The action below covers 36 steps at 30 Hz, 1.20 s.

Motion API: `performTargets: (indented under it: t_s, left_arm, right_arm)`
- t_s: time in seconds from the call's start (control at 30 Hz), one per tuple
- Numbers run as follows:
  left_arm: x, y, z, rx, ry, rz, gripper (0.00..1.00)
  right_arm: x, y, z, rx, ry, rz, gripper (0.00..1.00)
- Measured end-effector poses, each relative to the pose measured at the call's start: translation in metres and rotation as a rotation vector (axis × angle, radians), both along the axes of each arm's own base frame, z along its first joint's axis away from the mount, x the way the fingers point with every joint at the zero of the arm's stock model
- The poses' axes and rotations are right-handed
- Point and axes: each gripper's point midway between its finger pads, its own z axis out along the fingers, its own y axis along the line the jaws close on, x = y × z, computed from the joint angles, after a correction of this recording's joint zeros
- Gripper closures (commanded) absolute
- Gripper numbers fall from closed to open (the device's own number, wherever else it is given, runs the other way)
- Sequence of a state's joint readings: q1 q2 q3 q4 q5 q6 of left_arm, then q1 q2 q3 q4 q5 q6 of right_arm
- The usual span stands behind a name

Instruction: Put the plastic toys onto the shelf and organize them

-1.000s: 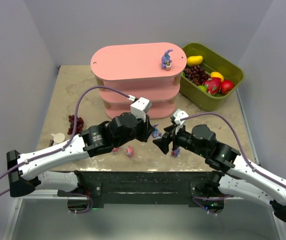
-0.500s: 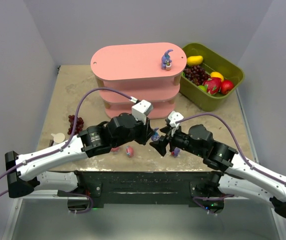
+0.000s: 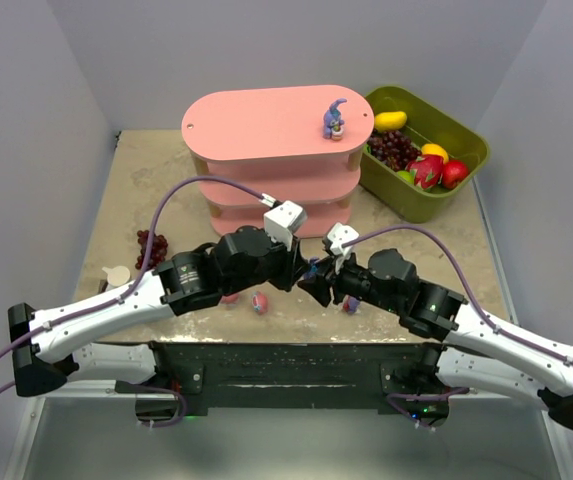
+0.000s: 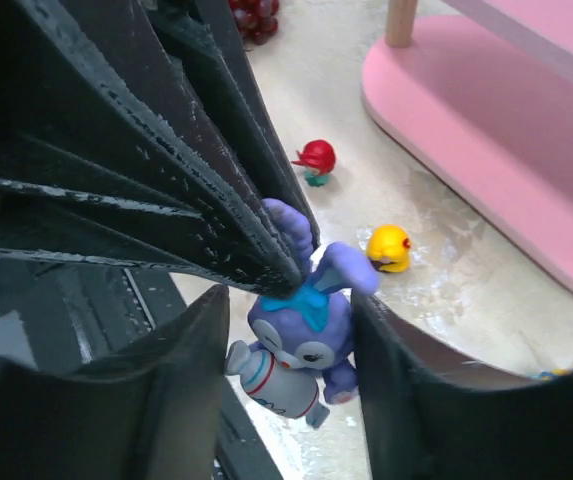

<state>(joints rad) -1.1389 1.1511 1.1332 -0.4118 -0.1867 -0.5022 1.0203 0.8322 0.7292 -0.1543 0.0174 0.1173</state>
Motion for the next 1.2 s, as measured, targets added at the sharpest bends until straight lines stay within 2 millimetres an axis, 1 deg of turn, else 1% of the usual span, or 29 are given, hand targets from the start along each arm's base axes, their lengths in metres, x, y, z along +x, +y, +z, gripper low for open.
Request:
performTargets:
  t_s: [0.03, 0.1, 0.13, 0.17, 0.27, 0.3, 0.33, 0.4, 0.43, 0.53, 0.63, 0.7, 0.77, 0.83, 0.9, 0.97, 1.07, 1.1, 1.13, 1.2]
  left_arm:
    - [0.0, 0.0, 0.0, 0.0, -0.001, -0.001, 1.0]
    - [-0.002, 0.002, 0.0, 0.007, -0.001, -0.006, 1.0]
    - [-0.002, 0.003, 0.0, 0.007, -0.003, -0.007, 1.0]
    - [-0.002, 0.004, 0.001, 0.007, -0.008, -0.004, 1.0]
    - [-0.003, 0.008, 0.005, -0.004, -0.014, -0.001, 0.99]
    - [-0.004, 0.009, 0.007, -0.011, -0.017, 0.0, 0.97]
    - [-0.004, 0.01, 0.009, -0.018, -0.02, 0.001, 0.76]
    - [-0.004, 0.011, 0.012, -0.032, -0.025, 0.003, 0.59]
    - [-0.004, 0.013, 0.014, -0.036, -0.03, 0.008, 0.39]
    - [0.002, 0.017, 0.021, -0.053, -0.051, 0.04, 0.23]
    - [0.003, 0.023, 0.03, -0.079, -0.061, 0.07, 0.15]
    - [0.005, 0.028, 0.037, -0.097, -0.073, 0.092, 0.13]
    - [0.008, 0.038, 0.045, -0.118, -0.093, 0.131, 0.13]
    - [0.01, 0.053, 0.052, -0.144, -0.111, 0.183, 0.13]
    - [0.011, 0.071, 0.057, -0.17, -0.127, 0.236, 0.13]
    - [0.011, 0.094, 0.059, -0.192, -0.144, 0.3, 0.13]
    - [0.012, 0.124, 0.052, -0.198, -0.146, 0.393, 0.13]
    - [0.012, 0.13, 0.048, -0.191, -0.143, 0.415, 0.13]
    - [0.013, 0.137, 0.042, -0.18, -0.136, 0.441, 0.13]
    - [0.014, 0.148, 0.023, -0.129, -0.12, 0.487, 0.13]
  right_arm:
    - [0.001, 0.0, 0.0, 0.001, 0.0, -0.007, 0.77]
    - [0.003, -0.001, 0.001, 0.005, -0.002, -0.021, 0.91]
    - [0.005, -0.001, 0.002, 0.009, 0.001, -0.029, 0.97]
    - [0.005, 0.0, 0.003, 0.011, 0.004, -0.029, 1.0]
    - [0.005, 0.003, 0.008, 0.026, 0.005, -0.029, 1.0]
    - [0.005, 0.004, 0.009, 0.029, 0.004, -0.028, 1.0]
    - [0.005, 0.005, 0.011, 0.036, 0.003, -0.024, 1.0]
    - [0.004, 0.006, 0.015, 0.047, 0.001, -0.023, 1.0]
    - [0.004, 0.006, 0.015, 0.049, 0.002, -0.022, 1.0]
    - [0.004, 0.005, 0.011, 0.037, 0.016, -0.031, 1.0]
    - [0.007, 0.004, 0.006, 0.026, 0.032, -0.051, 1.0]
    - [0.008, 0.004, 0.003, 0.022, 0.044, -0.065, 1.0]
    - [0.011, 0.002, 0.002, 0.021, 0.055, -0.093, 1.0]
    - [0.015, 0.0, 0.003, 0.021, 0.063, -0.124, 1.0]
    - [0.019, -0.002, 0.011, 0.032, 0.064, -0.157, 1.0]
    - [0.027, -0.003, 0.027, 0.053, 0.056, -0.205, 1.0]
    - [0.04, -0.001, 0.065, 0.11, 0.025, -0.262, 1.0]
    - [0.044, 0.0, 0.076, 0.127, 0.016, -0.278, 1.0]
    - [0.049, 0.002, 0.092, 0.152, 0.003, -0.295, 1.0]
    - [0.057, 0.007, 0.117, 0.194, -0.02, -0.323, 1.0]
